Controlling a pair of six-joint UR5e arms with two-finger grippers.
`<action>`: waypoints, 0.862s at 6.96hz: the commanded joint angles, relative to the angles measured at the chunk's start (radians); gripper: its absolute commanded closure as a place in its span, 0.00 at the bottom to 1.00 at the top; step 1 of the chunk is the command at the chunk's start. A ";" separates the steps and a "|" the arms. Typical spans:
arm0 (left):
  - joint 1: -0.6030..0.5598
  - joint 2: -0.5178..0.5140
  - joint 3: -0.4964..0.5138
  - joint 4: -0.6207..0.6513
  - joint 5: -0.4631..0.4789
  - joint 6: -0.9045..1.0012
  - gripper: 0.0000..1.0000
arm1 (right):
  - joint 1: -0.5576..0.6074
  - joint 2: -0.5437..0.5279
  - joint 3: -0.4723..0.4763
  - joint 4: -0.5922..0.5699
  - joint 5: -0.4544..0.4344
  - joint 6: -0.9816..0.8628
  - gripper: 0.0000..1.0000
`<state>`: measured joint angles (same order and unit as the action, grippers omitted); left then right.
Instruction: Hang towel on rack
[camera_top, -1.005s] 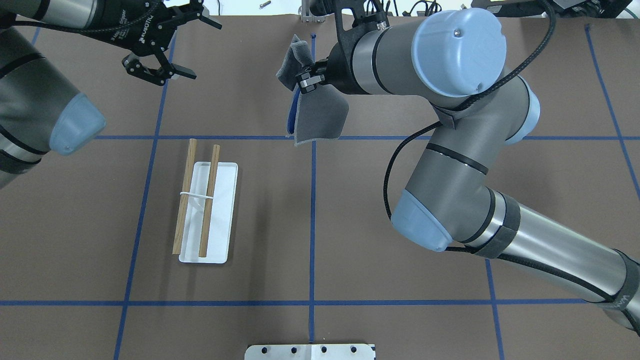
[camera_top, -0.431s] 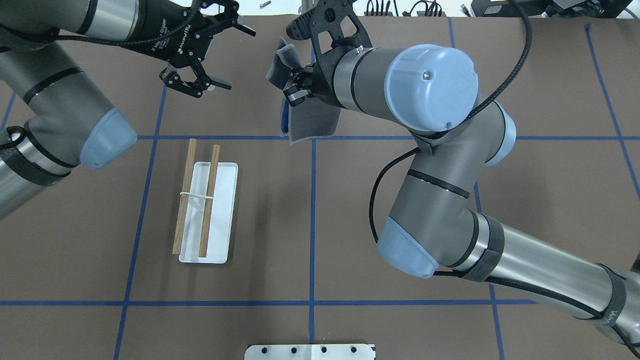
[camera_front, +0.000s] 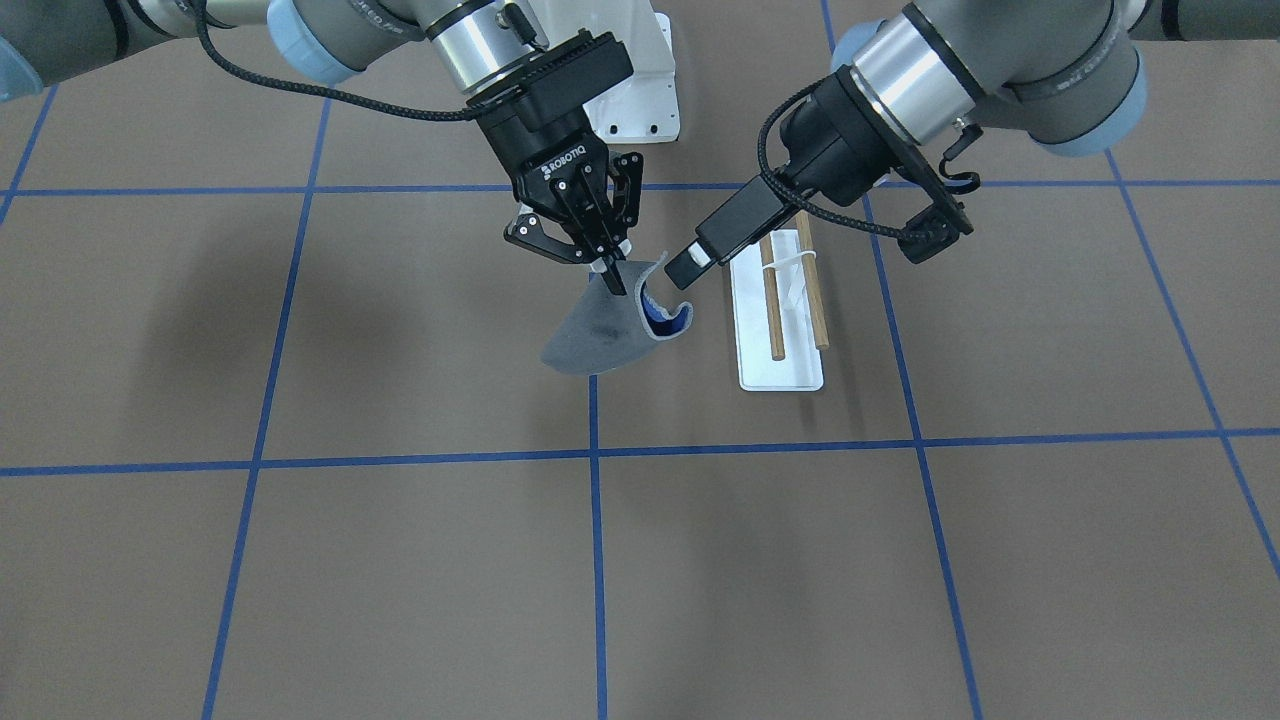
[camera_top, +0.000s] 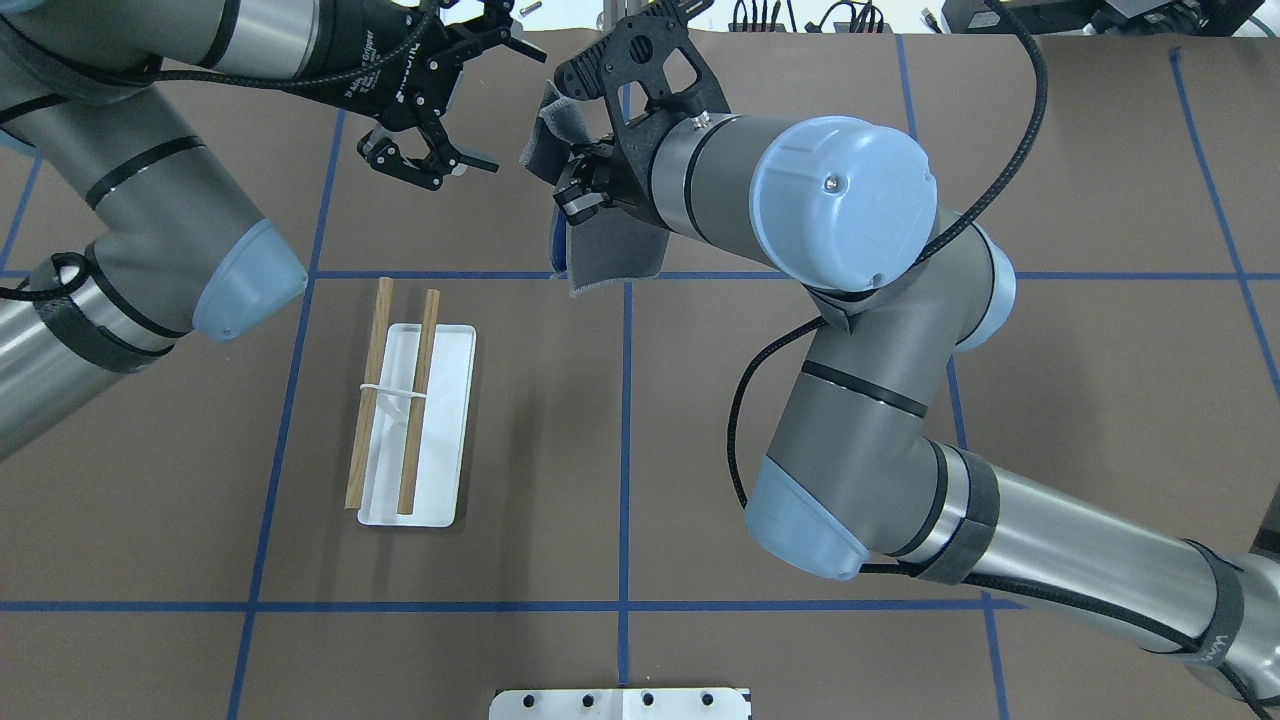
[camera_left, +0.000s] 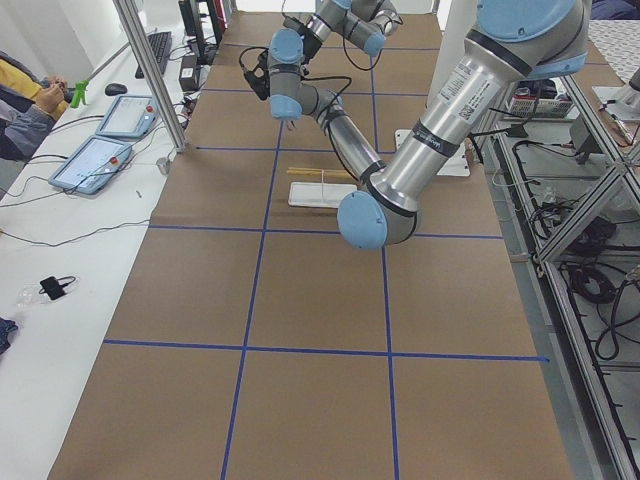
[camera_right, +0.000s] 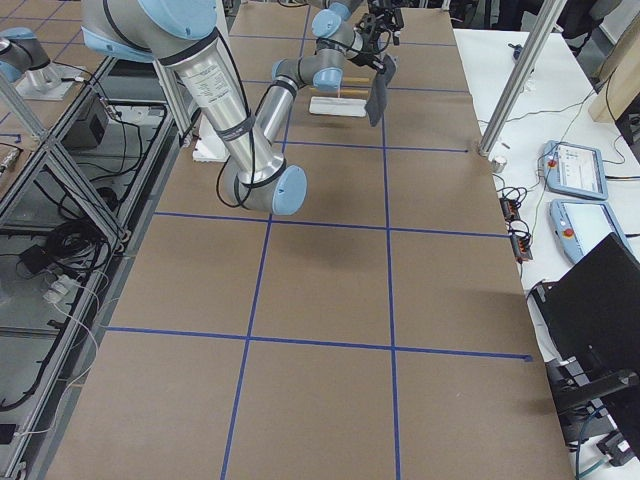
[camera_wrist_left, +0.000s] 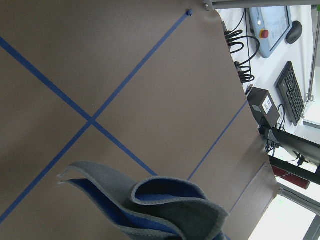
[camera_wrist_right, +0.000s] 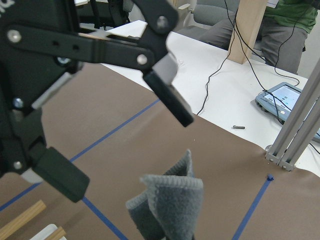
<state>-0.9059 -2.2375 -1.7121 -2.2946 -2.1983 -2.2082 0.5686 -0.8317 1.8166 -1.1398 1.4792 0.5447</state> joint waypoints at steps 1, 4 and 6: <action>0.002 -0.014 0.029 -0.002 0.012 0.002 0.02 | -0.024 -0.012 0.026 0.000 -0.003 -0.022 1.00; 0.004 -0.030 0.052 0.000 0.012 -0.002 0.02 | -0.076 -0.012 0.032 0.000 -0.085 -0.049 1.00; 0.012 -0.030 0.049 0.000 0.011 -0.022 0.03 | -0.076 -0.012 0.032 0.000 -0.088 -0.051 1.00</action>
<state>-0.8974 -2.2674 -1.6613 -2.2948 -2.1863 -2.2188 0.4937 -0.8412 1.8483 -1.1397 1.3949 0.4956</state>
